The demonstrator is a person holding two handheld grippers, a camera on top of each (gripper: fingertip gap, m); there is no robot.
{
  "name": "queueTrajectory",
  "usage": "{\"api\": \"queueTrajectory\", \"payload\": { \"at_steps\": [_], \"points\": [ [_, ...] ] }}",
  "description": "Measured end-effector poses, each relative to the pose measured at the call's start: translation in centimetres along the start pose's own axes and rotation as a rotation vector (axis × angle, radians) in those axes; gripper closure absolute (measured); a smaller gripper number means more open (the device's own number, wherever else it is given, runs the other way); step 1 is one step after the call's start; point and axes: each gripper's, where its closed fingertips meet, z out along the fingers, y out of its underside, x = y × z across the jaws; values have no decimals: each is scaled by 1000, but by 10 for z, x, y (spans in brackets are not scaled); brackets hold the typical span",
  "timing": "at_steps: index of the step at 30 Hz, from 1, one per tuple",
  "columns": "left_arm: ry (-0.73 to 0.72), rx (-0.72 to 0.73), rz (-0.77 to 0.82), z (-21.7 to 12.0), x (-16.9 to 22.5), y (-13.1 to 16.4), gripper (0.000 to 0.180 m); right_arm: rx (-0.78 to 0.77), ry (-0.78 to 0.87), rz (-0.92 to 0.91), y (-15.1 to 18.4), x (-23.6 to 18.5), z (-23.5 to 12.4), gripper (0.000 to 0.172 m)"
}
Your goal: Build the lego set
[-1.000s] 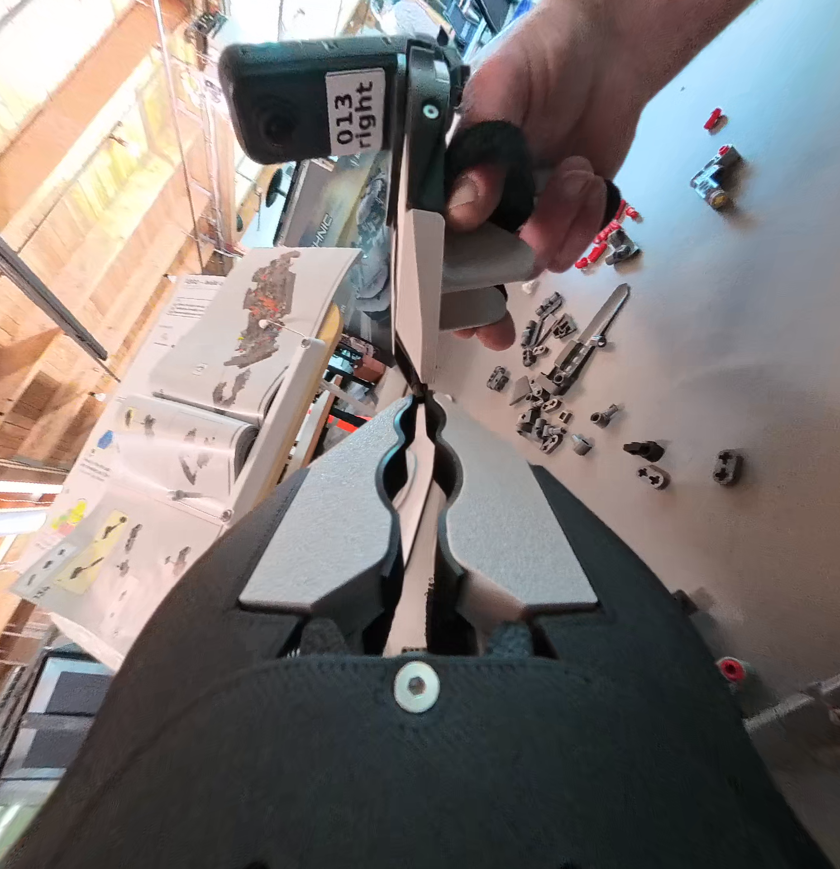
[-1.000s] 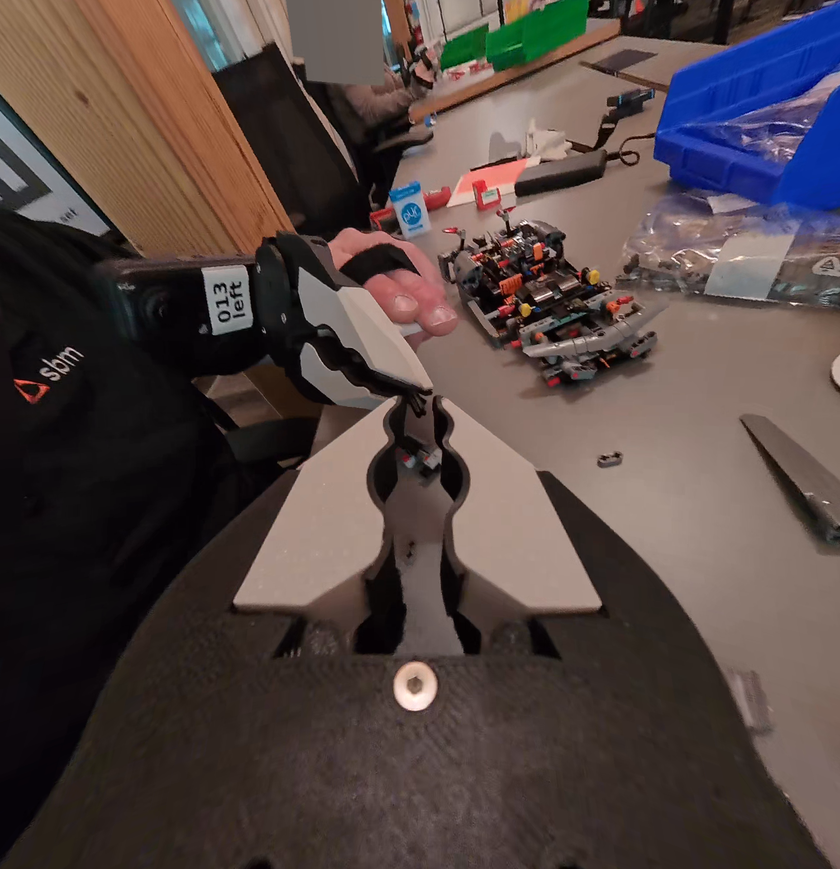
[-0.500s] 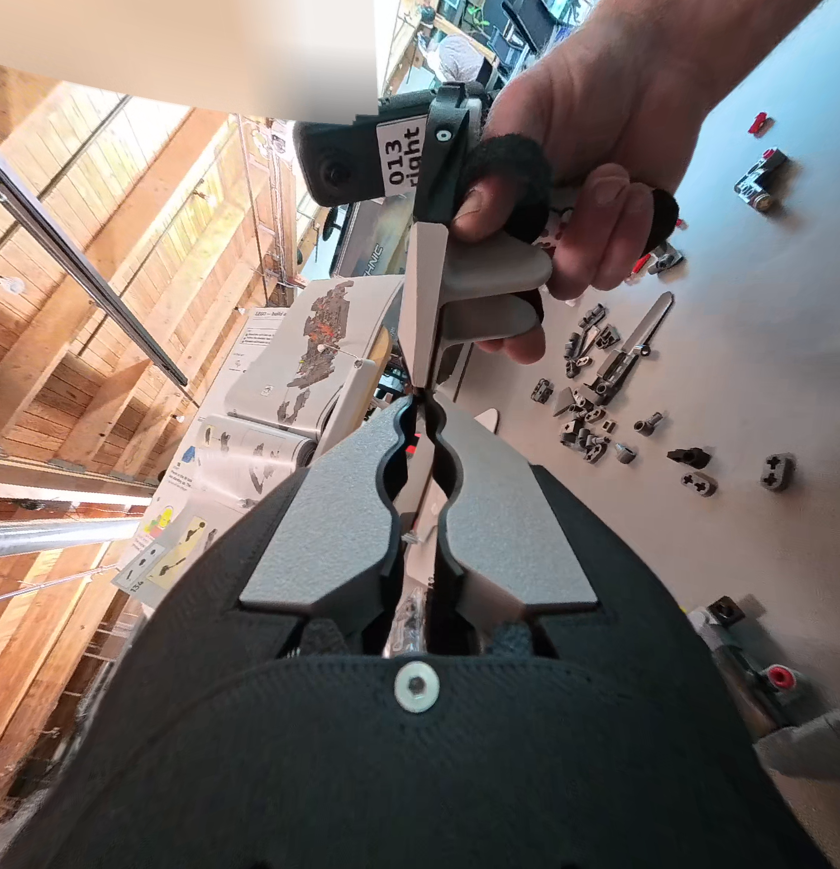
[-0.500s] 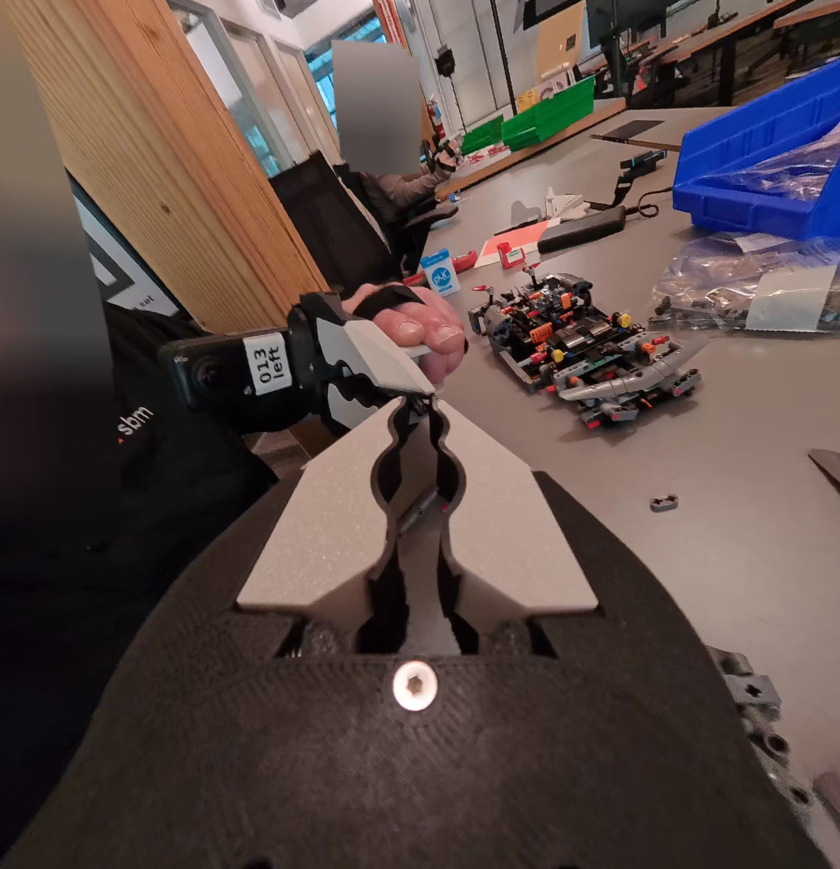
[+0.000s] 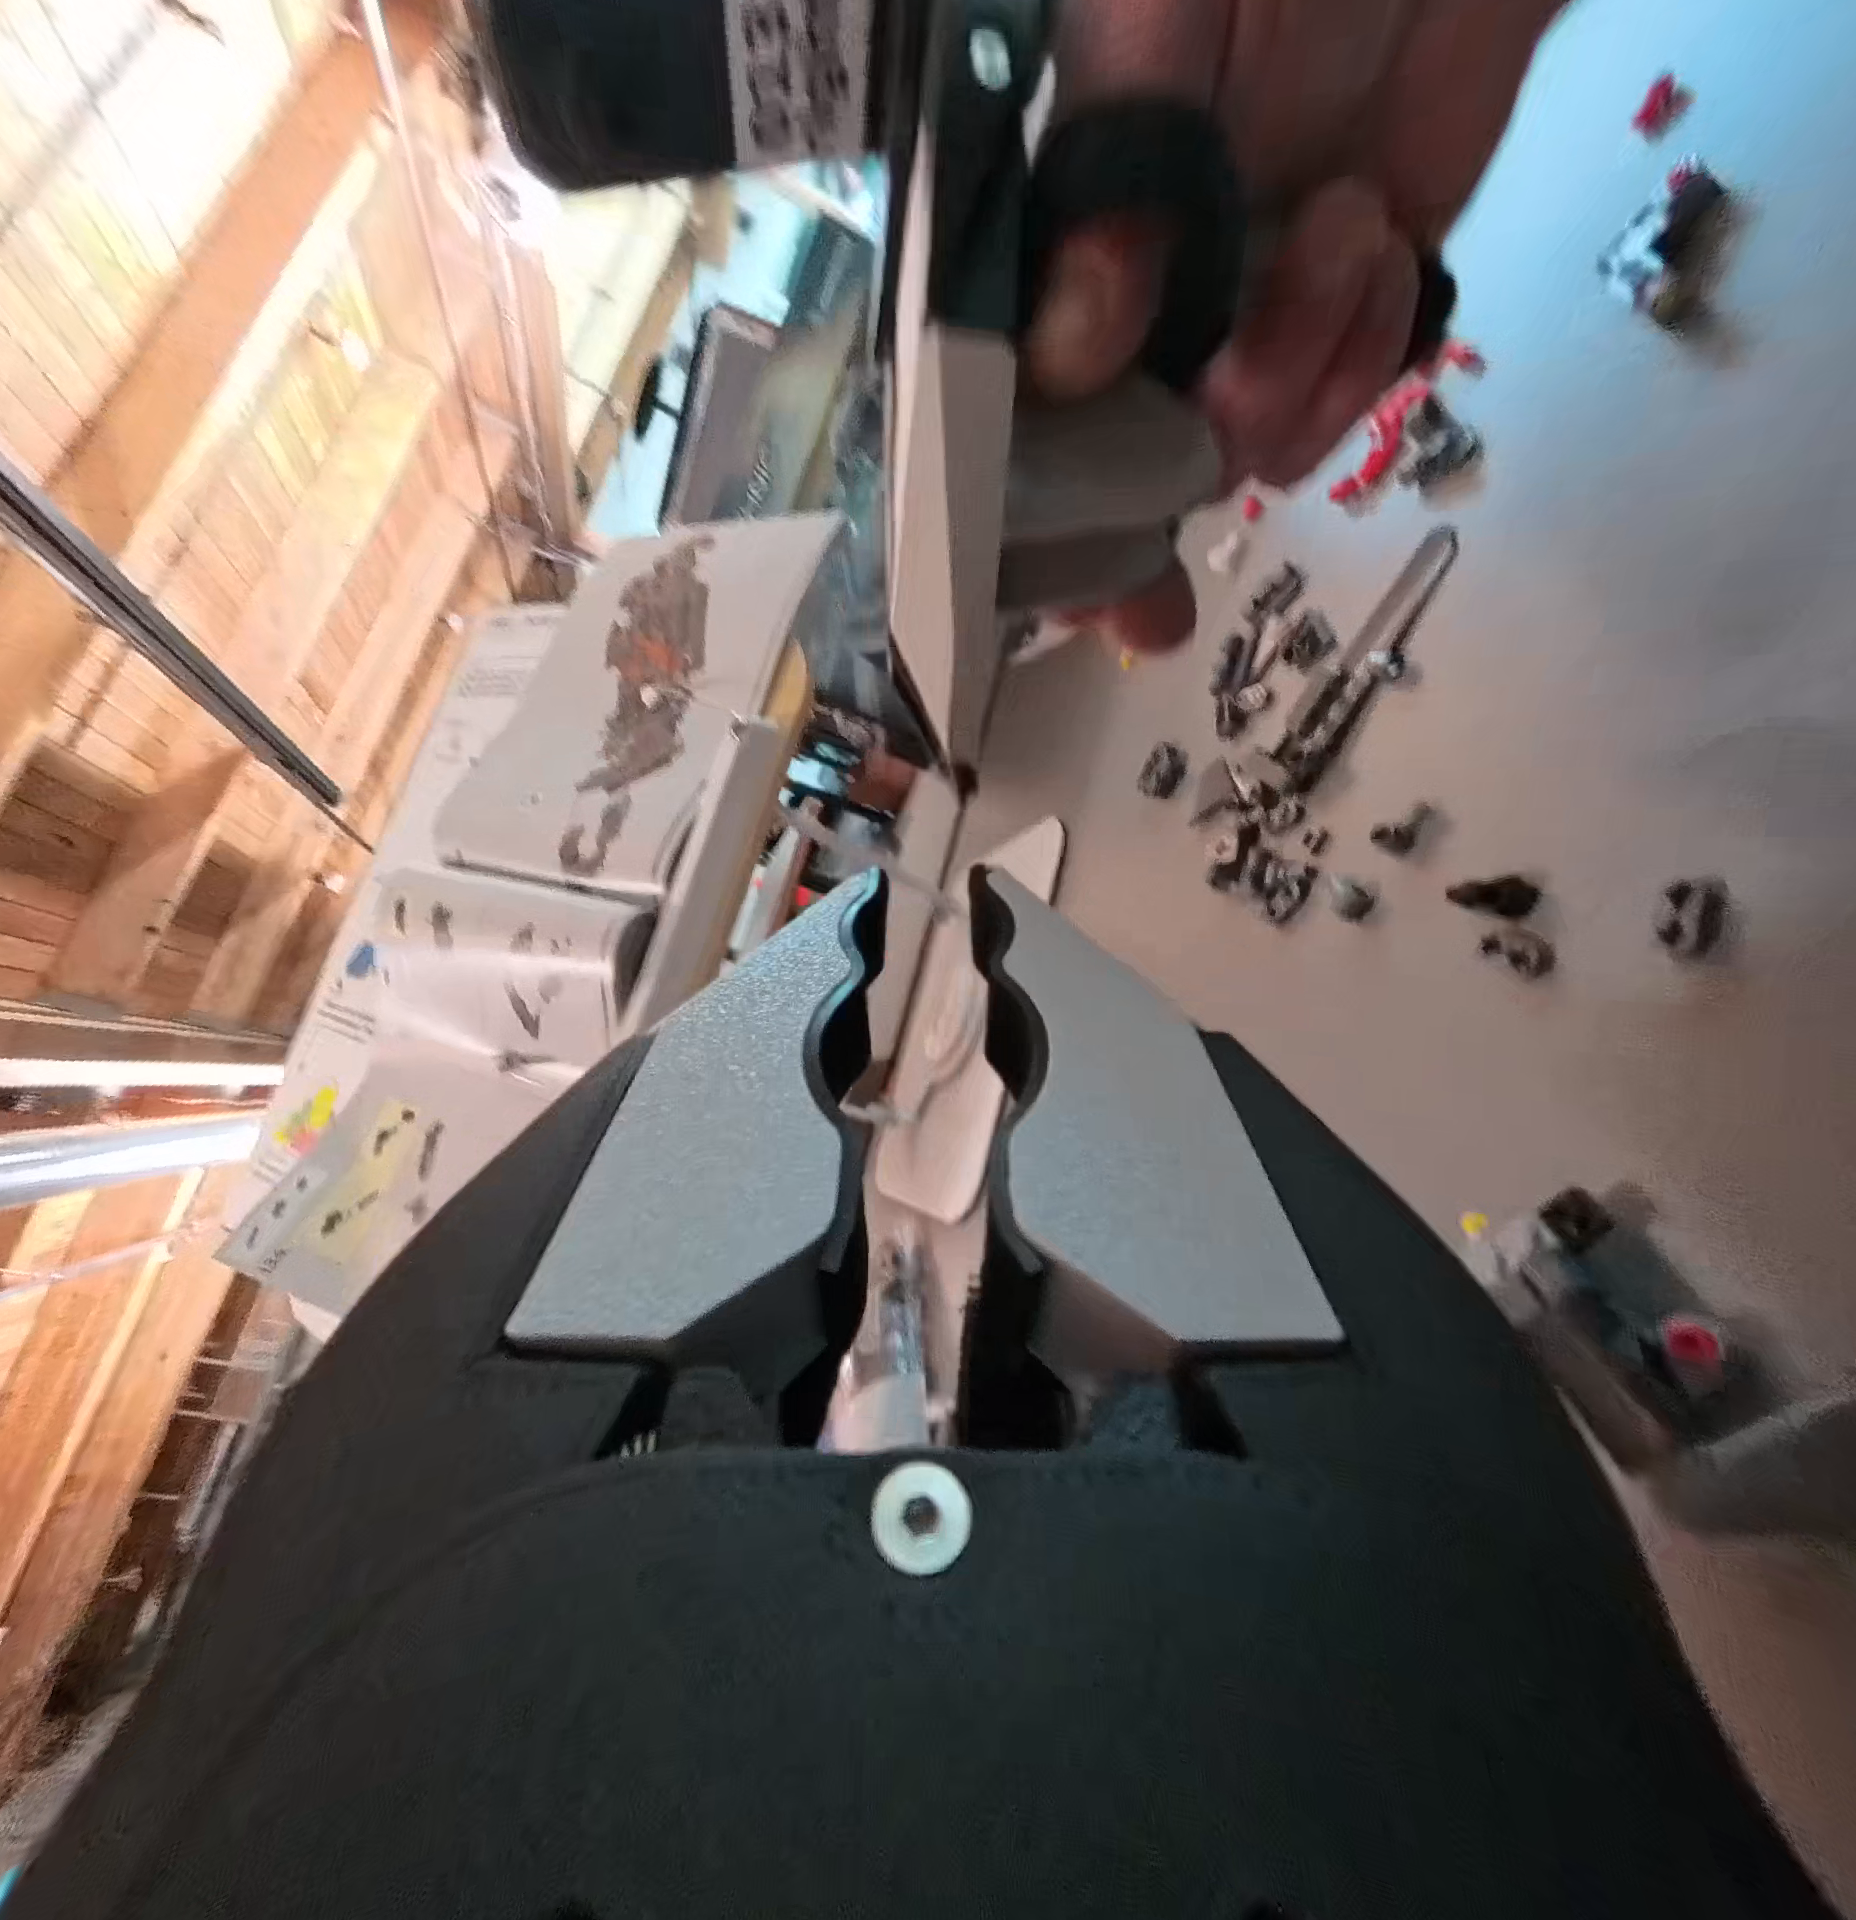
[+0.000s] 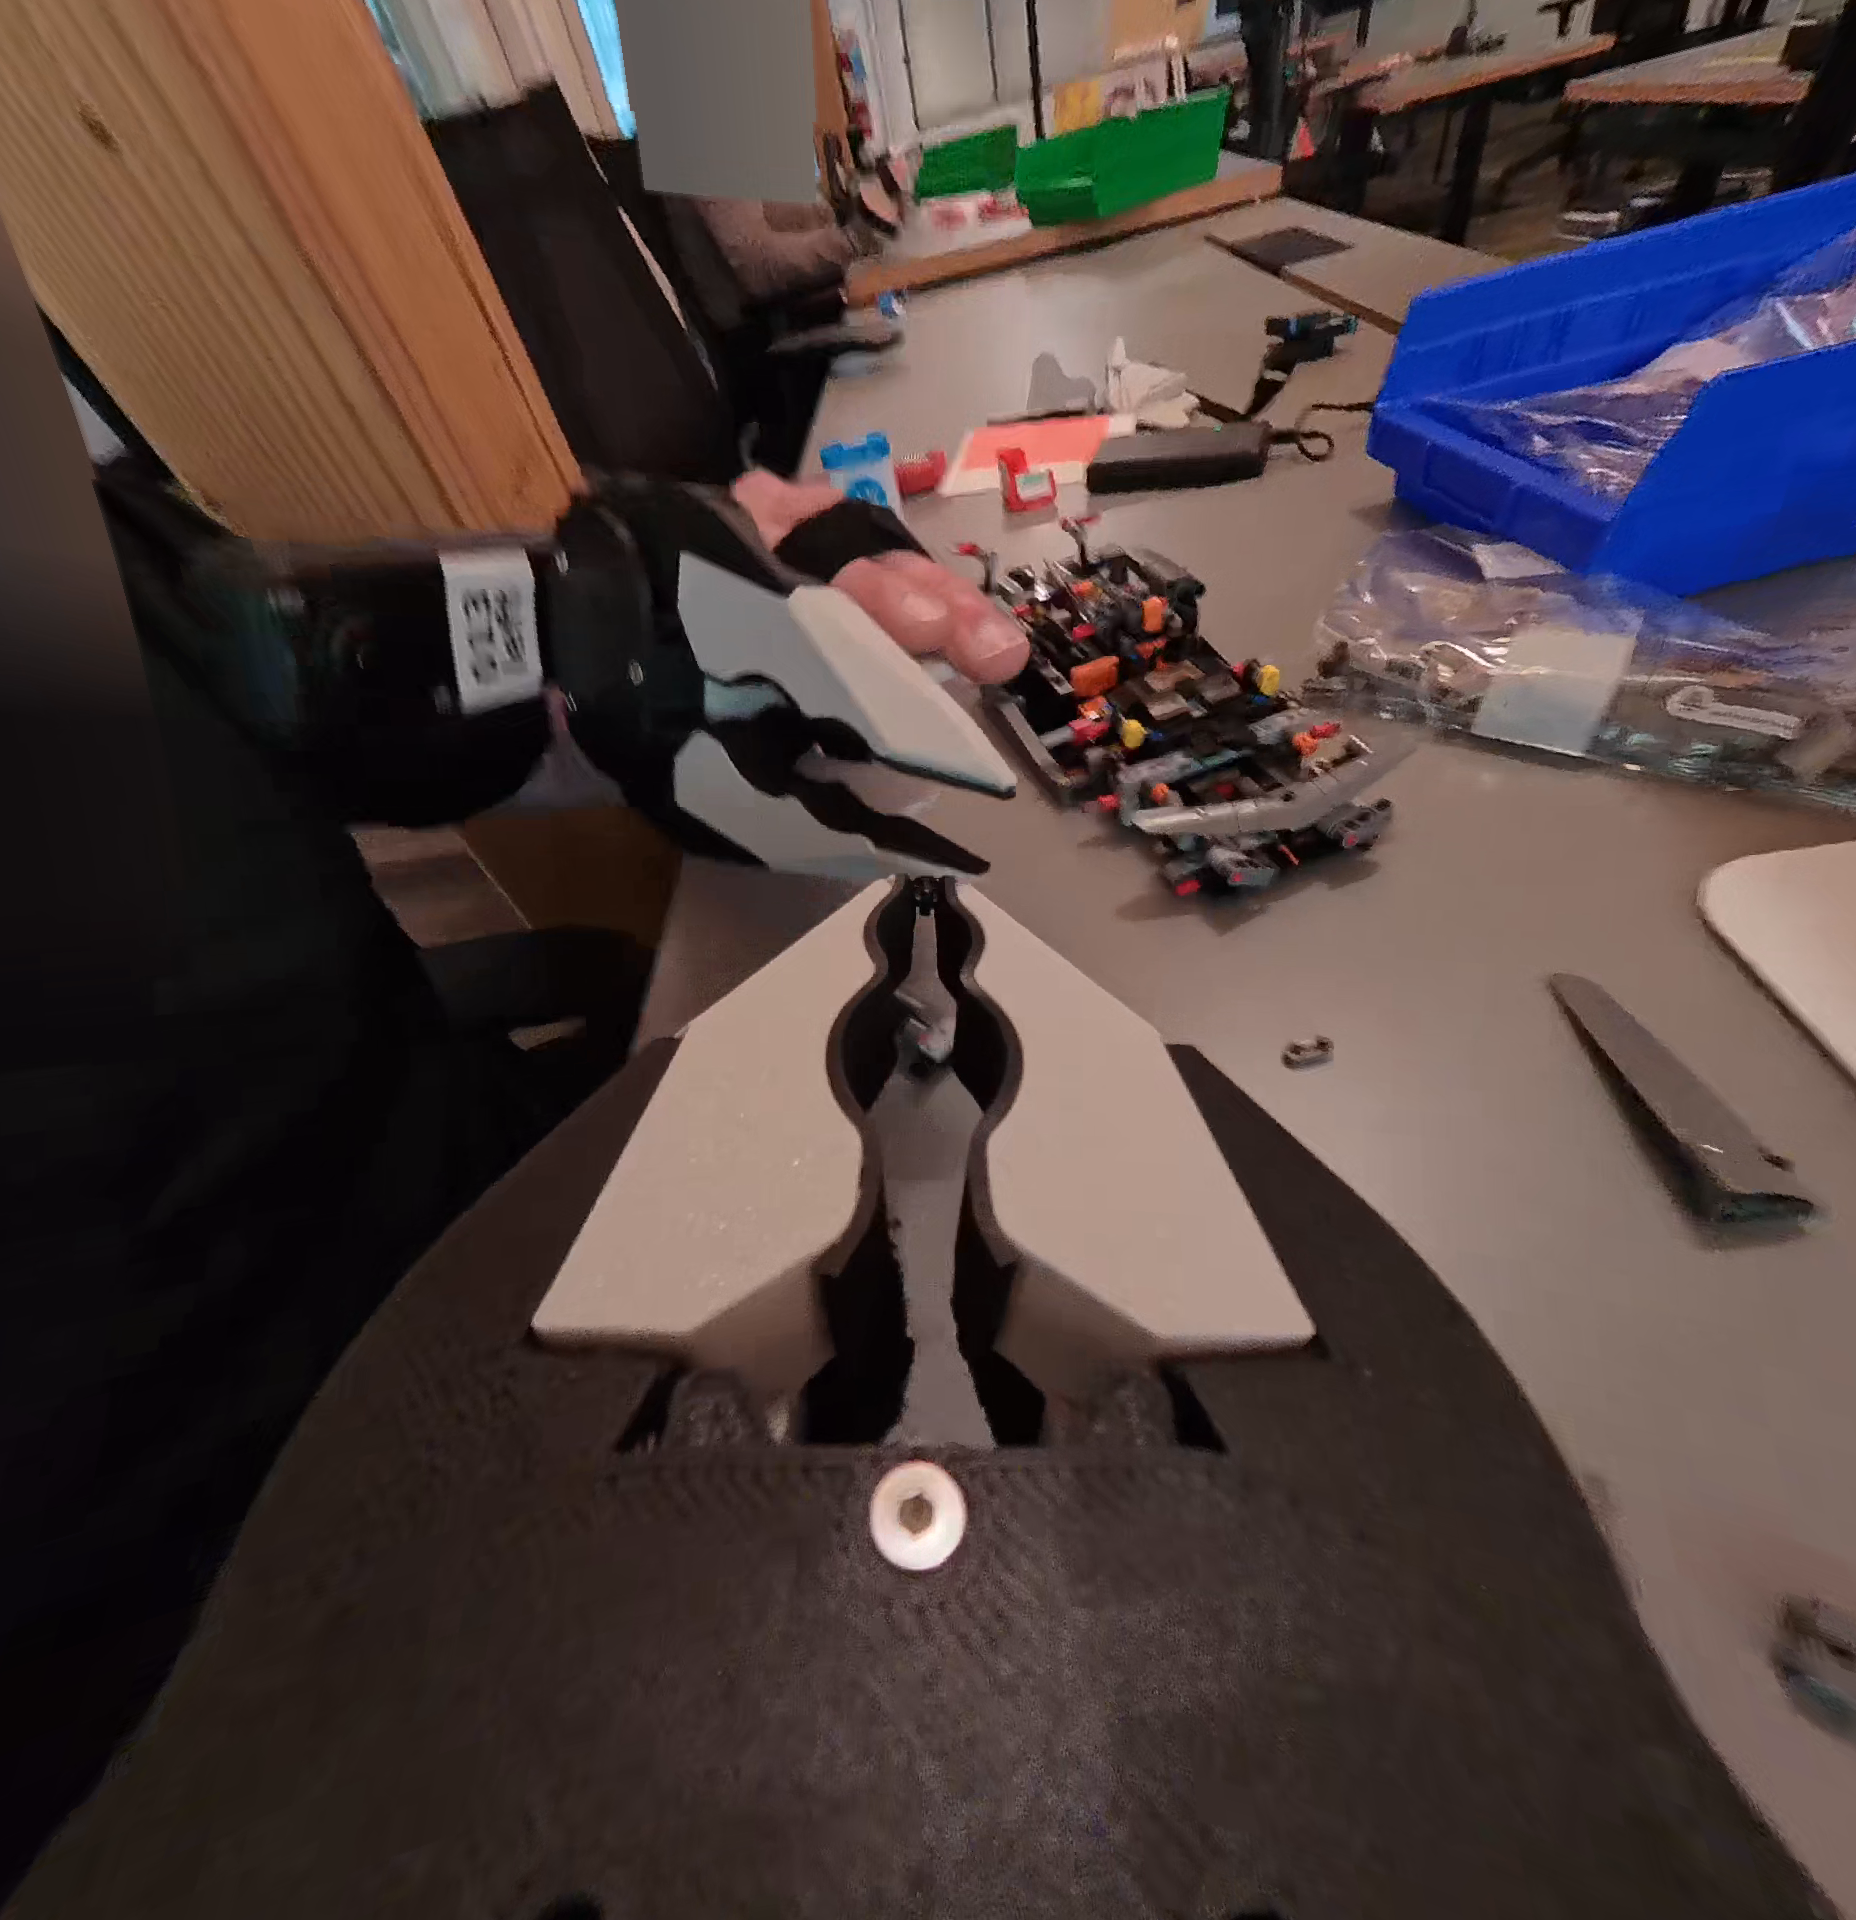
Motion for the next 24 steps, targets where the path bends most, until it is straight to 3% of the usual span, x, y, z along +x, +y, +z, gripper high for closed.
{"api": "queueTrajectory", "payload": {
  "at_steps": [5, 10, 19, 24],
  "points": [
    [219, -141, -98, -19, 22, 35, 170, -323, 109, -254, 46, 2, -1, 171],
    [221, -189, -91, -37, 27, 62, 174, -582, 124, -416, 95, 5, 5, 171],
    [212, -210, -156, -55, 25, 90, 177, -745, 181, -524, 117, 23, 2, 170],
    [221, -218, -169, -59, 23, 93, 178, -738, 148, -490, 121, 21, 5, 170]
  ]
}}
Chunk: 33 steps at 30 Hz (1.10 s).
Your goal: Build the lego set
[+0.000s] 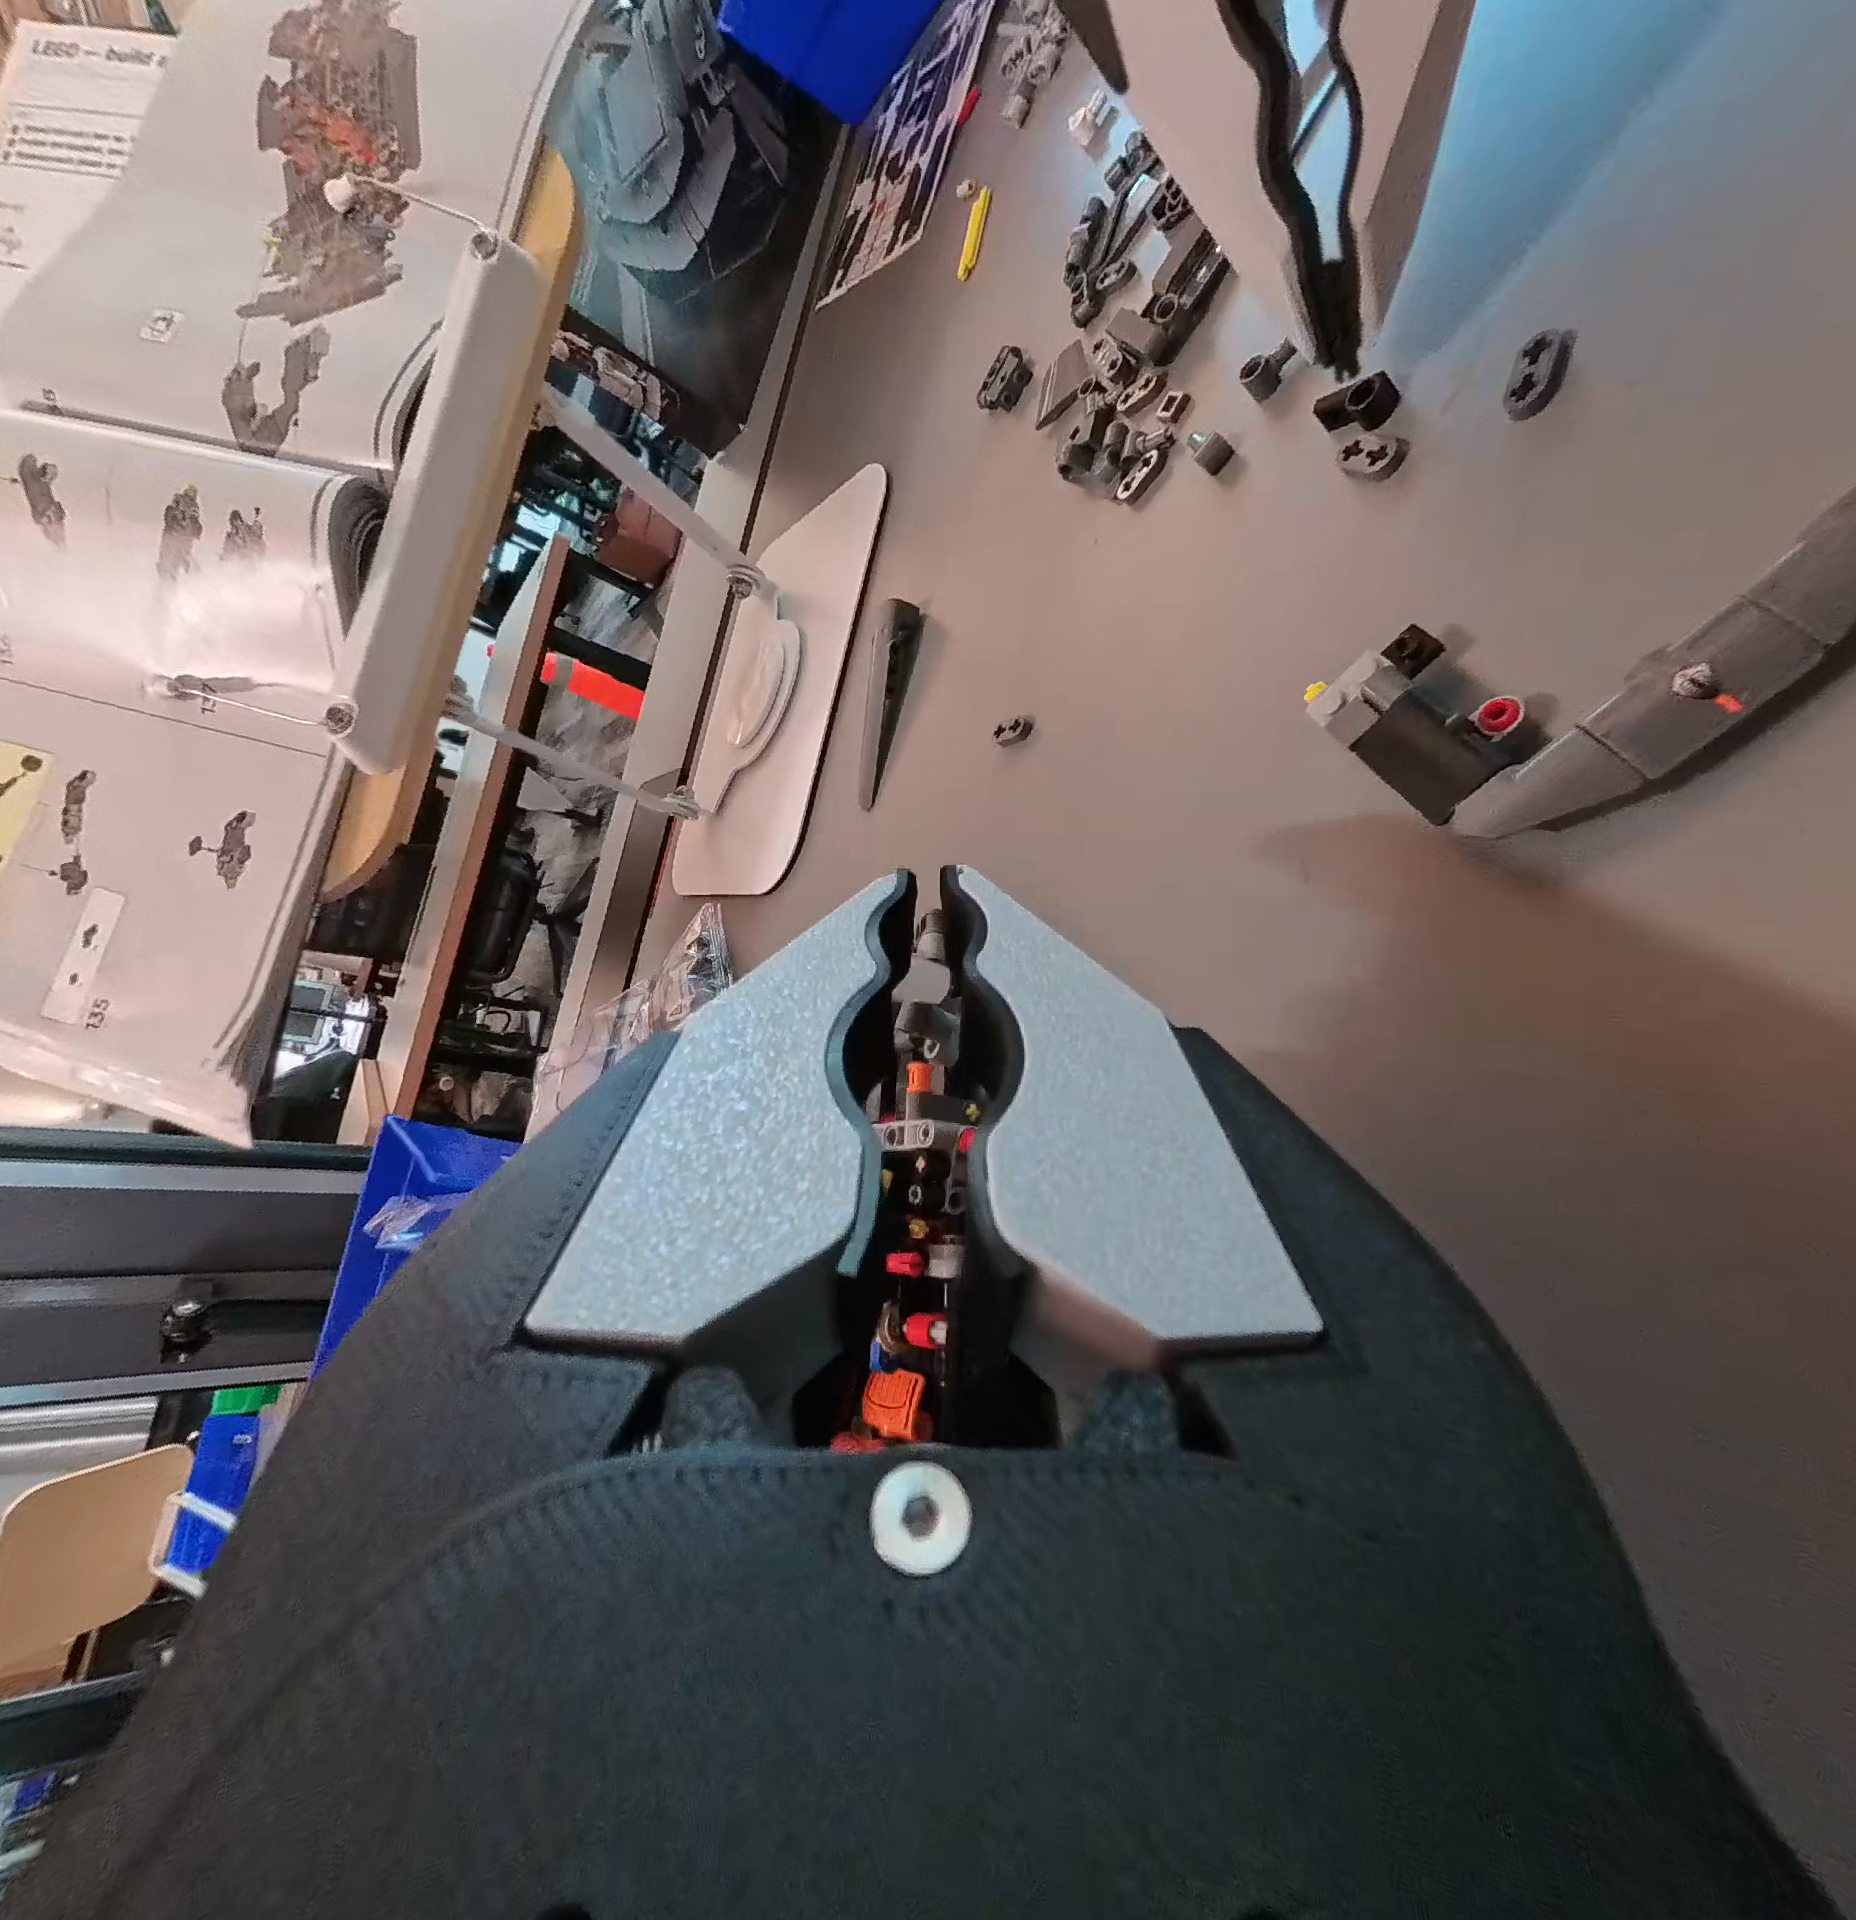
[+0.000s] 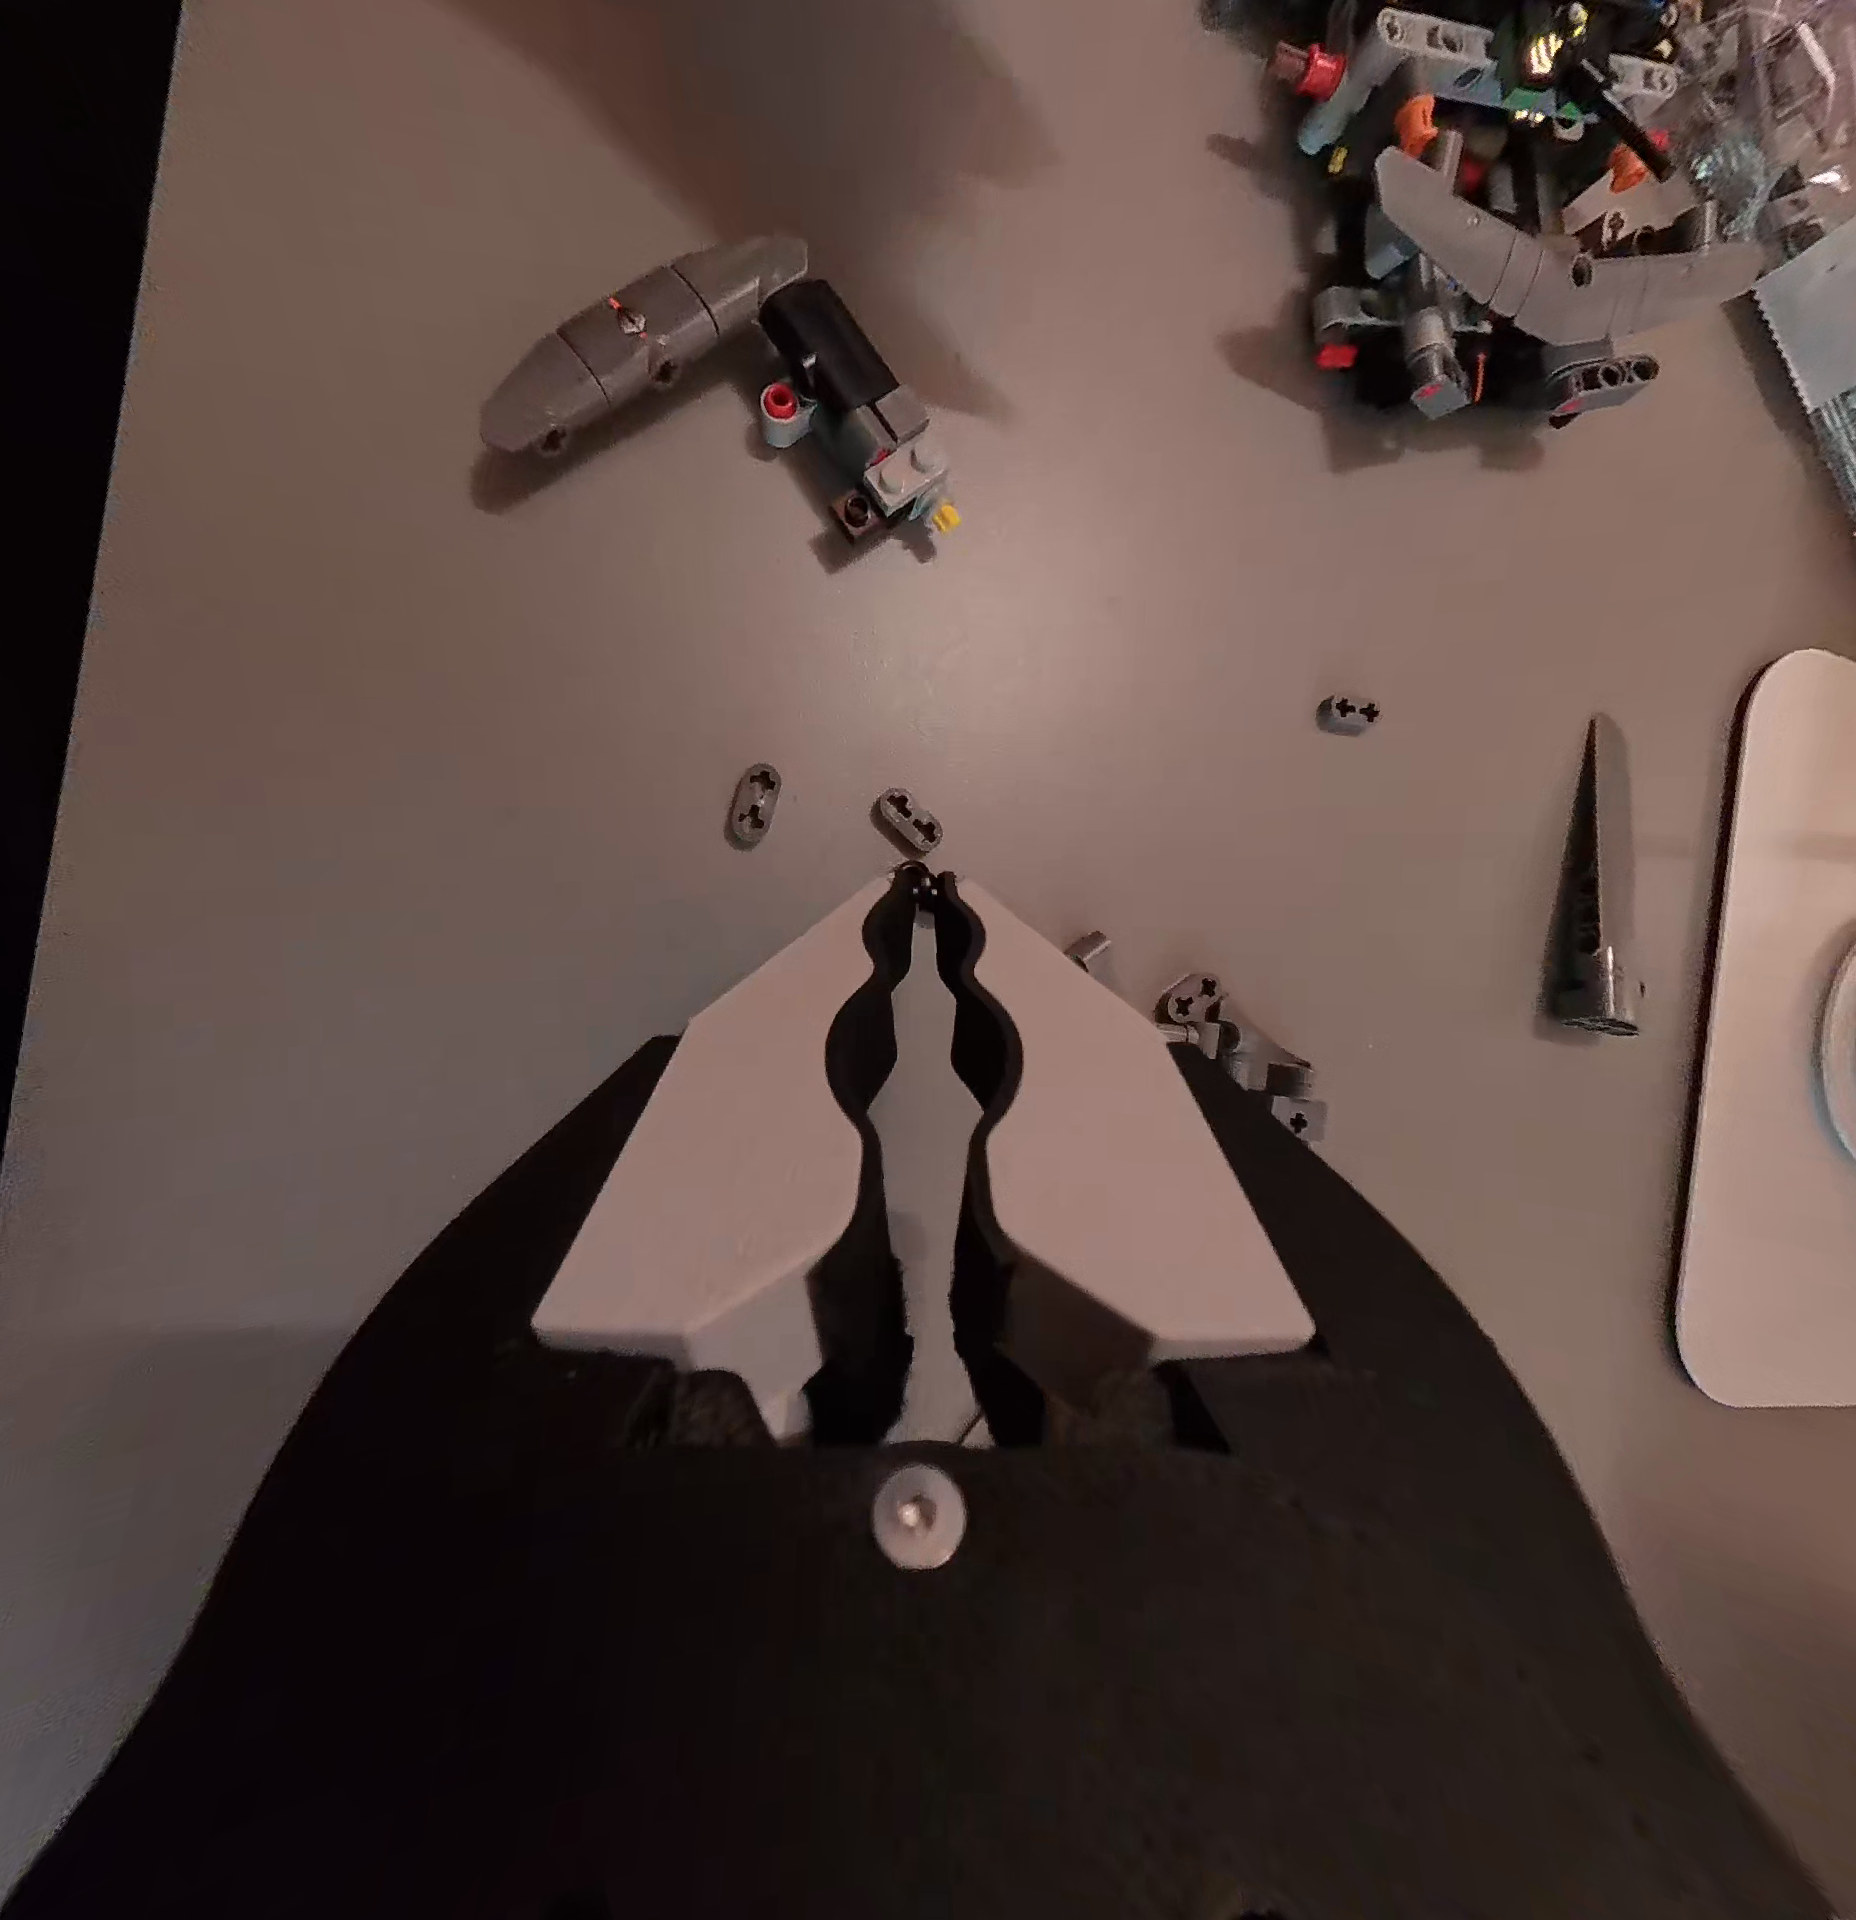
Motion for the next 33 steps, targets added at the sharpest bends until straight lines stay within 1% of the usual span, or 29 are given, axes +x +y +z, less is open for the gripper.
{"api": "queueTrajectory", "payload": {
  "at_steps": [7, 19, 23, 33],
  "points": [
    [0, 15, -24, -3, -2, -1, 178, 20, -29, 30, 0, -1, 3, 170],
    [-3, 17, -30, -2, -3, -1, 179, -37, -32, -18, 1, -5, 6, 170],
    [2, 16, -30, -2, -2, -1, 180, -65, -69, -27, 1, -7, 5, 170],
    [5, 19, -32, -1, -2, -2, 180, -108, -235, -46, 2, -11, 4, 170]
  ]
}}
